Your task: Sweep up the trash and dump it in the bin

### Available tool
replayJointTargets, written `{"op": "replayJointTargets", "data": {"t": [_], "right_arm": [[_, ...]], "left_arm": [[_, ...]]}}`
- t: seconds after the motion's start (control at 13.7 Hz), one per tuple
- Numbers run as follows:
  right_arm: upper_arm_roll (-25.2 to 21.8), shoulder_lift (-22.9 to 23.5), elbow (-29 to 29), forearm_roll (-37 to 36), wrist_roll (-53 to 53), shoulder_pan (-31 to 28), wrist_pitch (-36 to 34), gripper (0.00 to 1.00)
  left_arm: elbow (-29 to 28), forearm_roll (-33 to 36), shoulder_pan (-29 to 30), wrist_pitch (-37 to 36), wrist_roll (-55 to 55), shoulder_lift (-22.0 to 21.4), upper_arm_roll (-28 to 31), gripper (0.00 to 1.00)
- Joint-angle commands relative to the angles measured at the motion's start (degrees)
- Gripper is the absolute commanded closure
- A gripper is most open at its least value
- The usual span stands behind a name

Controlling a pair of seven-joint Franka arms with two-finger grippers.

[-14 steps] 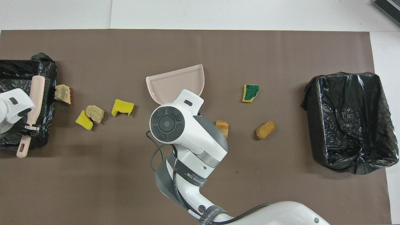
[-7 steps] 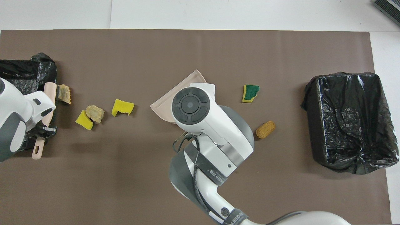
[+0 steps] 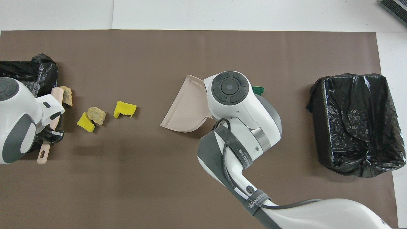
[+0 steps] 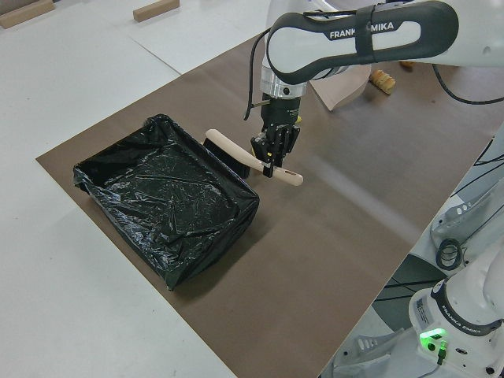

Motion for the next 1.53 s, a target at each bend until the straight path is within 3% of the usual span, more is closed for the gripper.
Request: {"op": "replayJointTargets", "data": {"t": [0.0,0.44,0.66,0.87,1.46], "right_arm": [[0.92,-1.16,-2.44,1.50,-9.03,-2.35,3.27,1.00],[0.92,-0.72,-4.02,1.59,-29.00,-5.70,8.45,1.00],[1.01,0.42,-4.99,1.68,-28.93,-5.36,11.62,1.00],[1.01,1.30,-5.87,4.31,-26.65,-3.95,14.69,1.00],[1.01,1.74,-6.31,4.31,-23.39,-3.15,16.38,1.00]], "left_arm": [[-0.32,-2.26,-1.39,-2.76,3.17,-0.85,0.00,1.00],[2.39,-11.77,-2.18,-4.70,7.84,-0.58,-2.10,1.00],[6.97,-12.84,-2.01,-9.61,7.84,-2.77,-2.11,1.00],[6.72,-12.84,-1.49,-8.75,7.05,-4.28,-1.41,1.00],[6.01,0.77,-0.25,1.80,-4.81,2.13,0.35,1.00]]}}
